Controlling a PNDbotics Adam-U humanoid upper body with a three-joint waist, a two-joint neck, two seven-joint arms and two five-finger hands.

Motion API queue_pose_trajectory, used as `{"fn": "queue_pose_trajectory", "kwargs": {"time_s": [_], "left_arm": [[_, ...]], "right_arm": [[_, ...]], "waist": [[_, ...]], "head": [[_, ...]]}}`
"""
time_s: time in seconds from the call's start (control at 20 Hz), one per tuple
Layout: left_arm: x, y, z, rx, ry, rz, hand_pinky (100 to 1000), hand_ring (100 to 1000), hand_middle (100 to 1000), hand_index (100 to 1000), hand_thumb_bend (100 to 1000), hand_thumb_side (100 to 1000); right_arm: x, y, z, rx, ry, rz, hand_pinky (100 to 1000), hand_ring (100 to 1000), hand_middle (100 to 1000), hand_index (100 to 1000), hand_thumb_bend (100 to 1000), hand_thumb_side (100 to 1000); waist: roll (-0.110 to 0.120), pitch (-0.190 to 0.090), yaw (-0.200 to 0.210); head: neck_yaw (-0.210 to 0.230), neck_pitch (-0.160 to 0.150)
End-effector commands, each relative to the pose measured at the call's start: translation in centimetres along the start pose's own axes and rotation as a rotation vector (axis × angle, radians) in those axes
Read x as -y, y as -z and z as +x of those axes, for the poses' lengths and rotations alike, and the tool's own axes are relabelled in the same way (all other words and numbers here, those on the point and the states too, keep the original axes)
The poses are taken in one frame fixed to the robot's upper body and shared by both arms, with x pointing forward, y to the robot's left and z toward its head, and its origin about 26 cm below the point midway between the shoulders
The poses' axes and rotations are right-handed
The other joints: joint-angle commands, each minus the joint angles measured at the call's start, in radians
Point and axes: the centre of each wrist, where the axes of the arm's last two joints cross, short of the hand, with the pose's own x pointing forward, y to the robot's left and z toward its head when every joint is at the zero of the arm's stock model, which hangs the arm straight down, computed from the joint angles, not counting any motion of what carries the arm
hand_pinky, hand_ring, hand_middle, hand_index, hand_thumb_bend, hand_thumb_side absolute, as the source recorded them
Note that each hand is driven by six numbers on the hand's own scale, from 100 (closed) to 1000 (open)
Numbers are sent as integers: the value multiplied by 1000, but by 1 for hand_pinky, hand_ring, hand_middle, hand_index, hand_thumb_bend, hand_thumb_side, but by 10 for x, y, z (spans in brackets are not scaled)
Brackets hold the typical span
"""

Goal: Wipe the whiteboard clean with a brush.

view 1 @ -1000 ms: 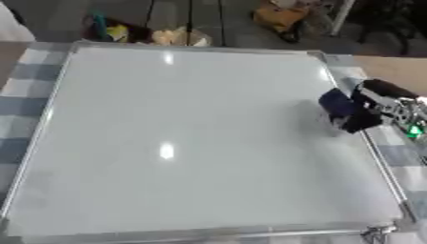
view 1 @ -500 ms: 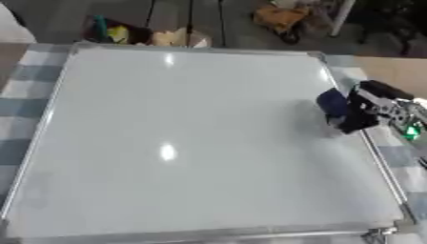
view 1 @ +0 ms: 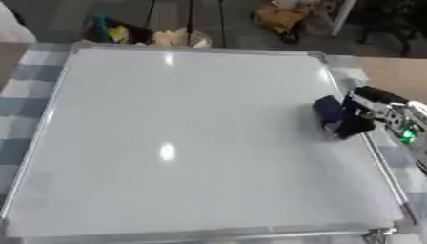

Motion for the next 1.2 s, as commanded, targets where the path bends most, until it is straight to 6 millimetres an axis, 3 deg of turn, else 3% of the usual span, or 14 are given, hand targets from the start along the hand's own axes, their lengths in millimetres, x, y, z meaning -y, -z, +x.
{"fn": "queue_pose_trajectory", "kwargs": {"time_s": [0.05,0.25,0.3,0.4,0.85,1.2], "left_arm": [[-1,7,5,30,8,-14,375,710,605,579,143,936],[-1,7,5,30,8,-14,375,710,605,579,143,936],[-1,6,5,30,8,-14,374,710,605,579,137,931],[-1,6,5,30,9,-14,374,710,605,579,137,931],[-1,6,5,30,9,-12,374,710,605,579,137,931],[-1,6,5,31,9,-11,374,709,605,579,138,932]], "right_arm": [[12,-3,-2,5,-28,-17,695,715,400,200,100,417],[12,-3,-2,11,-32,-11,695,715,400,200,100,417],[10,-3,-1,20,-36,-2,704,725,416,323,100,446],[9,-3,0,36,-47,16,707,725,423,365,100,454],[8,-3,-1,56,-74,56,709,729,439,447,100,441],[8,-3,-2,57,-72,58,703,722,431,458,100,434]], "waist": [[3,-17,-1],[4,-17,-2],[5,-17,-2],[5,-17,-2],[6,-17,-3],[7,-17,-3]], "head": [[-2,-10],[-2,-11],[-3,-11],[-2,-12],[-2,-15],[-1,-18]]}}
